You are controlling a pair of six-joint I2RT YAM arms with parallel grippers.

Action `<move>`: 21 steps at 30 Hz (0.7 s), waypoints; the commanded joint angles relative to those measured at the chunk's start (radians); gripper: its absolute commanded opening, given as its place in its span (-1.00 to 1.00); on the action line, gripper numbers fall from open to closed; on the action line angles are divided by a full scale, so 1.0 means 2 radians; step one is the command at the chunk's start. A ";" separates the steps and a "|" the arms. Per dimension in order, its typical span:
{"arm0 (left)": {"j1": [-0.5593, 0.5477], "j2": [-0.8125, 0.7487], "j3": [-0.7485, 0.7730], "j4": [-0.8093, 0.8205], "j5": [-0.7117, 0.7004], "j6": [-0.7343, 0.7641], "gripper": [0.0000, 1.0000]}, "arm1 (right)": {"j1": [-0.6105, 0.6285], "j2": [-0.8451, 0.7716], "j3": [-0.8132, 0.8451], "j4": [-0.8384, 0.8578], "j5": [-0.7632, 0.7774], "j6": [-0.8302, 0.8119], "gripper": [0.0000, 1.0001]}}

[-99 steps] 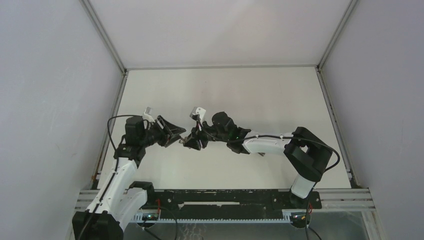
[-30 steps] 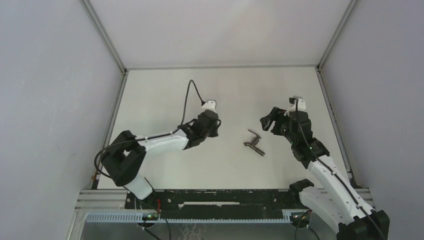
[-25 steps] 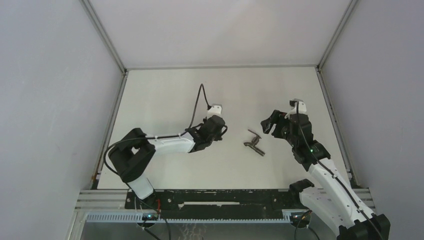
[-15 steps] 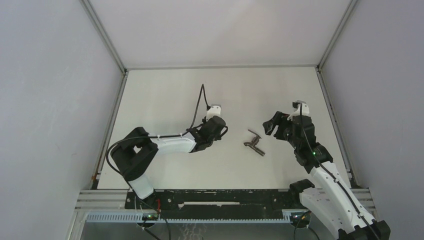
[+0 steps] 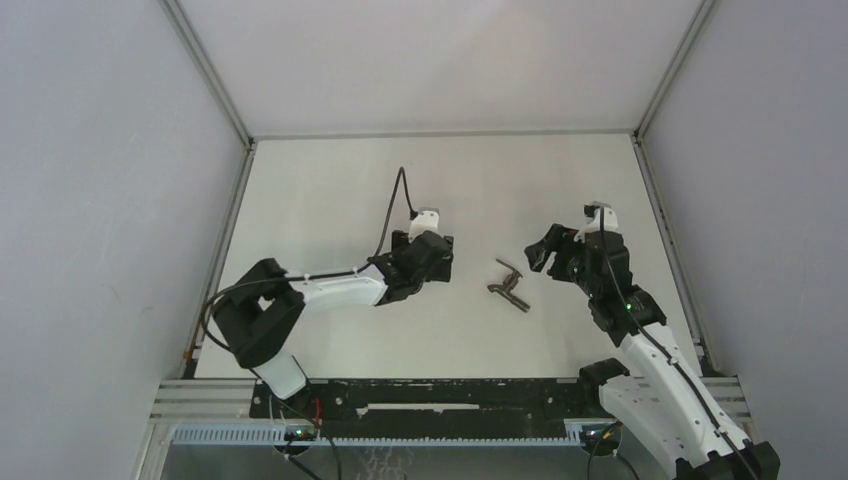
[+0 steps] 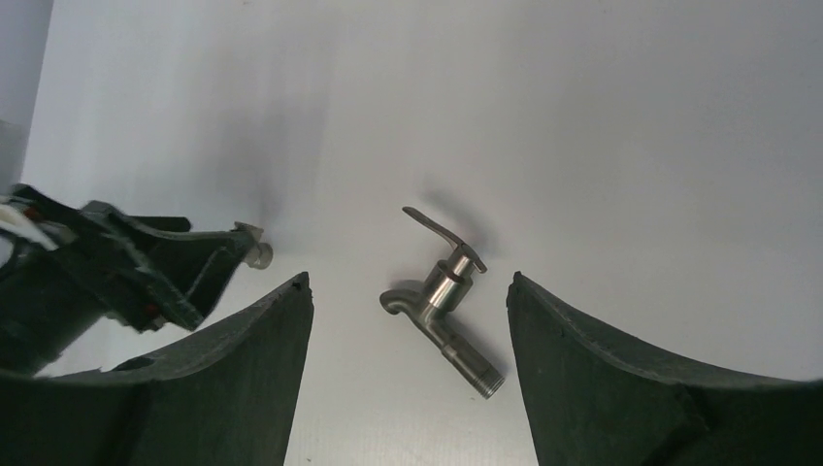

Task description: Install the water faucets

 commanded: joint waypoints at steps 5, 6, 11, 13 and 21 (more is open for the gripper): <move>-0.001 -0.153 0.055 -0.120 -0.022 0.028 0.95 | 0.037 0.088 0.007 -0.025 0.038 0.043 0.59; -0.001 -0.161 0.061 -0.136 -0.026 0.029 0.99 | 0.038 0.113 0.015 -0.036 0.031 0.046 0.56; 0.006 -0.175 0.090 -0.209 -0.013 0.034 1.00 | 0.102 0.238 0.070 -0.086 0.111 0.085 0.40; 0.007 -0.180 0.092 -0.228 -0.017 0.023 1.00 | 0.118 0.273 0.085 -0.087 0.124 0.124 0.27; 0.025 -0.210 0.087 -0.263 0.033 -0.020 1.00 | 0.113 0.356 0.094 -0.062 0.104 0.205 0.26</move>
